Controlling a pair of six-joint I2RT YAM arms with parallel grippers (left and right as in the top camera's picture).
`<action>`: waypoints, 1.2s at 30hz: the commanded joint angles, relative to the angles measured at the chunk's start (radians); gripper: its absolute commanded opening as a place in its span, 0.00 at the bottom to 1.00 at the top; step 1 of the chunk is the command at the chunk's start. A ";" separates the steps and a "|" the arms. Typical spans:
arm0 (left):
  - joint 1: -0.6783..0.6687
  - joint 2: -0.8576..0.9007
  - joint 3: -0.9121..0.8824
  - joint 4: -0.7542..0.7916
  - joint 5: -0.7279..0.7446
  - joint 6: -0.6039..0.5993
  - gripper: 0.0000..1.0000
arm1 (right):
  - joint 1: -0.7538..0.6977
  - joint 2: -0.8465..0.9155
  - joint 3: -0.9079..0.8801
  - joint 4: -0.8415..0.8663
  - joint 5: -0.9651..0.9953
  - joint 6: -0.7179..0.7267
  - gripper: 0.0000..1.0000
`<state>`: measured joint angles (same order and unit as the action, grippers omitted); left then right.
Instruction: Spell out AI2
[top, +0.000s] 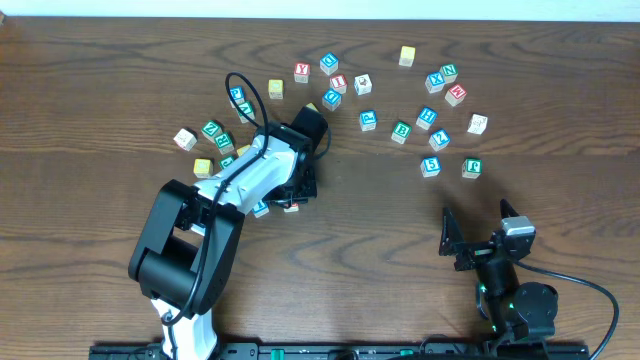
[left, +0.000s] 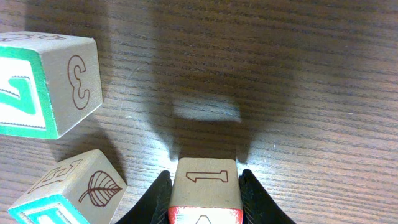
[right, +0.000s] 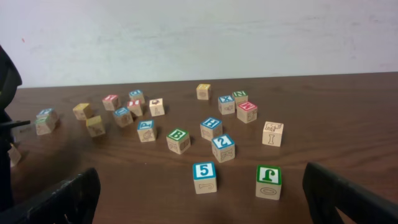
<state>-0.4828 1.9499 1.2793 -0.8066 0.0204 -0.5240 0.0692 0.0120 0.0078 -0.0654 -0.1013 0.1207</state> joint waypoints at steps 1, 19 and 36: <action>-0.001 0.000 0.016 -0.003 -0.006 0.029 0.15 | -0.004 -0.005 -0.002 -0.002 -0.003 -0.010 0.99; -0.001 -0.002 0.065 0.217 -0.006 0.121 0.15 | -0.004 -0.005 -0.002 -0.002 -0.003 -0.010 0.99; -0.001 -0.001 0.064 0.244 -0.006 0.191 0.15 | -0.004 -0.005 -0.002 -0.002 -0.003 -0.010 0.99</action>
<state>-0.4828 1.9503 1.3243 -0.5598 0.0204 -0.3599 0.0692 0.0120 0.0078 -0.0654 -0.1013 0.1207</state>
